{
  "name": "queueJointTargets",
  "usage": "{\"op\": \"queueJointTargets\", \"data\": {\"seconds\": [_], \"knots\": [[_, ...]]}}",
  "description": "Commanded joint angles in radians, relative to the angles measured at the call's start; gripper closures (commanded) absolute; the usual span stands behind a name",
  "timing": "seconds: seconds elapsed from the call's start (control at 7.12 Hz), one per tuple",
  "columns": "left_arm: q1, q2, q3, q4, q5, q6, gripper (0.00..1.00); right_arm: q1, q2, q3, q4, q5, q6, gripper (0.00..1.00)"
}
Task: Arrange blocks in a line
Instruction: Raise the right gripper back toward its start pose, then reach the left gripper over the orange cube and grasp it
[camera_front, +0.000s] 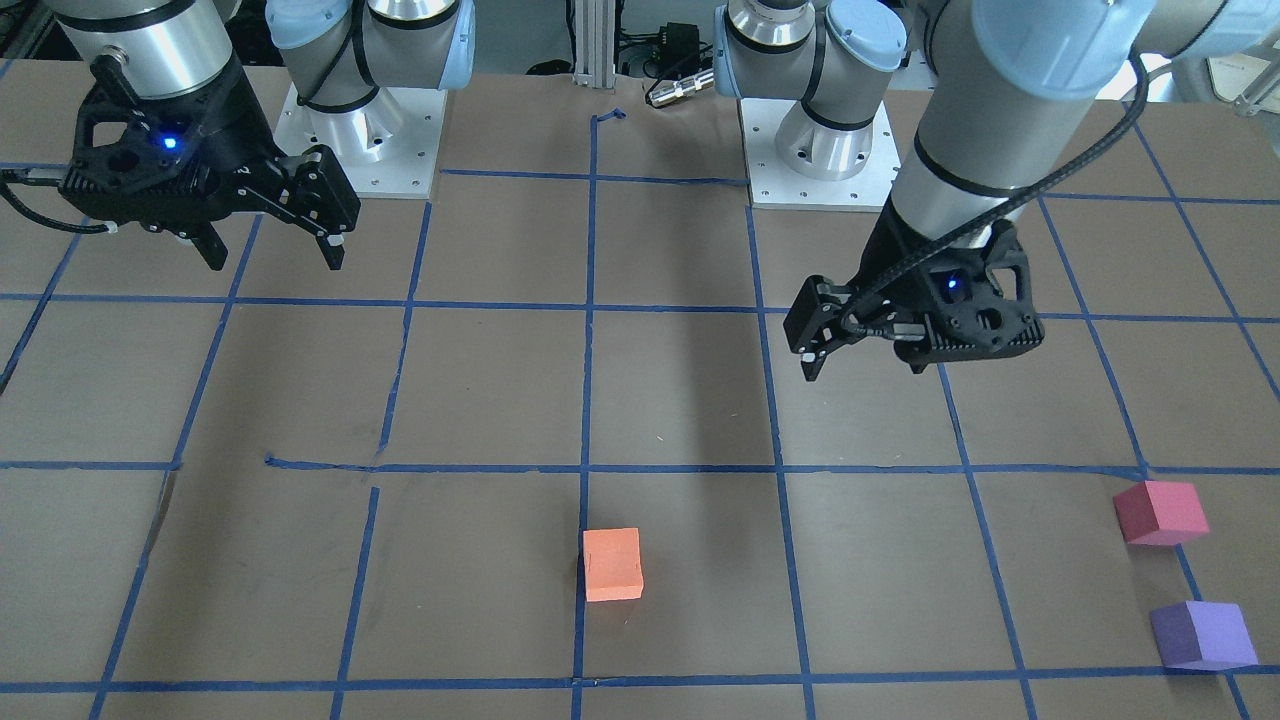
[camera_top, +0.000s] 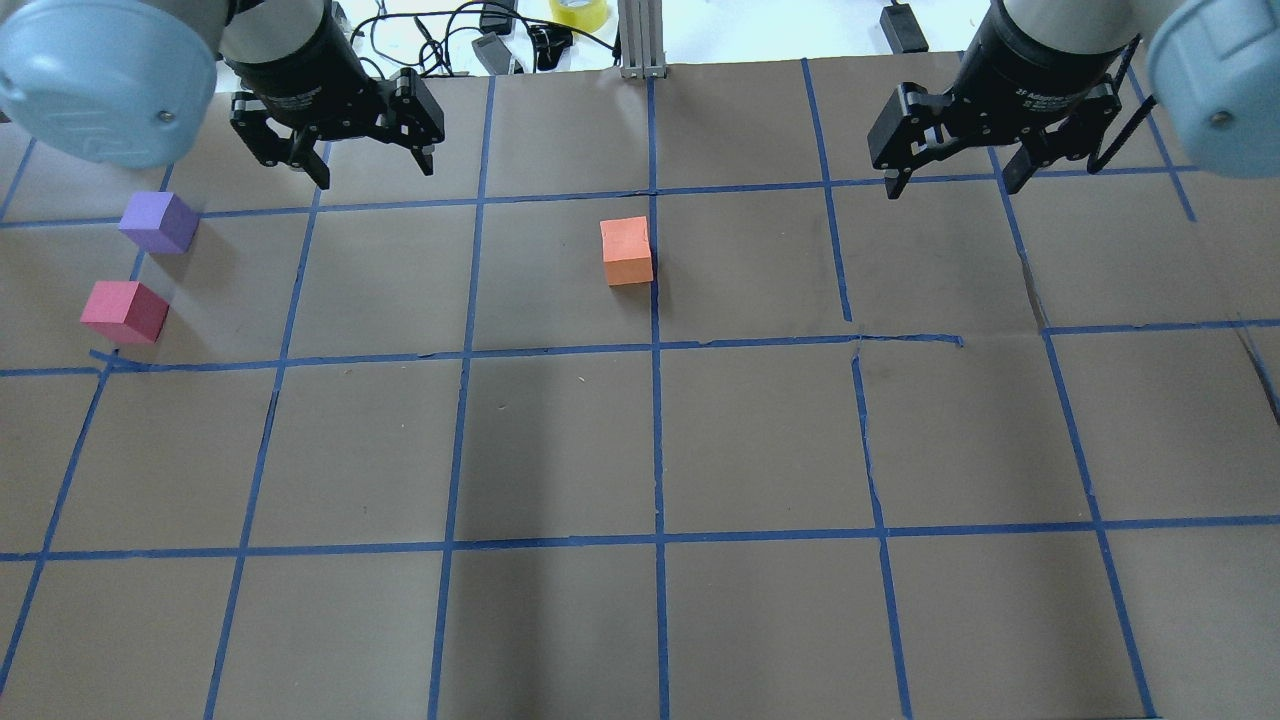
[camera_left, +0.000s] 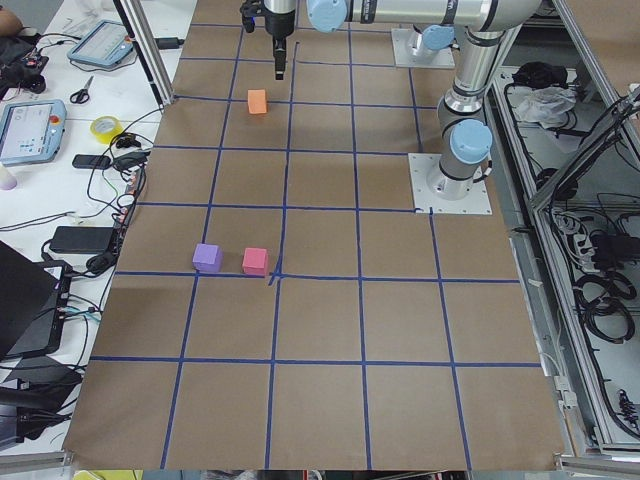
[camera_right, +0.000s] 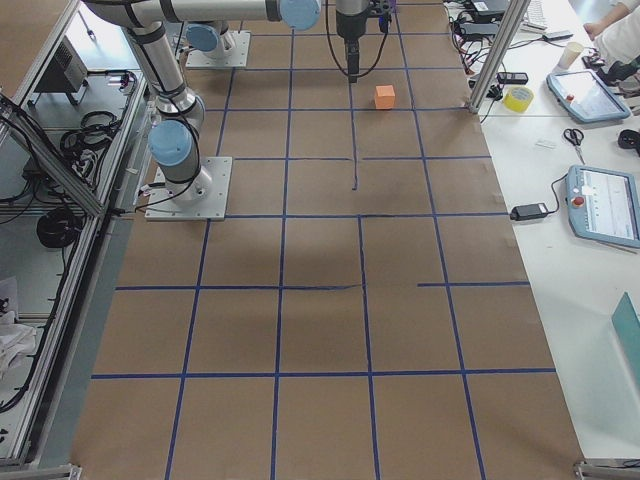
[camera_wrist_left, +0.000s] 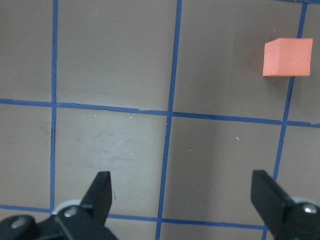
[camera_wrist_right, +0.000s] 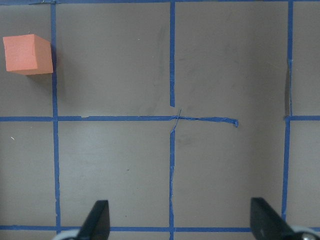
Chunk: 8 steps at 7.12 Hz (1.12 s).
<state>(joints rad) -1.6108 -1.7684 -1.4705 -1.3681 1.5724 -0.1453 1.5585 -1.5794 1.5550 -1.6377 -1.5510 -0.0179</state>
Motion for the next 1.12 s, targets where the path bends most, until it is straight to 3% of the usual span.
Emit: {"op": "queueJointTargets", "data": {"seconds": [0.0,0.98], "knots": [[-0.087,-0.150,0.010,0.148,0.009,-0.077,0.00,0.000,0.001,-0.001,-0.002,-0.004,-0.001,0.00],[-0.207,-0.492,0.277,0.202,0.009,-0.195,0.00,0.000,0.001,-0.004,0.001,-0.004,0.004,0.00]]}}
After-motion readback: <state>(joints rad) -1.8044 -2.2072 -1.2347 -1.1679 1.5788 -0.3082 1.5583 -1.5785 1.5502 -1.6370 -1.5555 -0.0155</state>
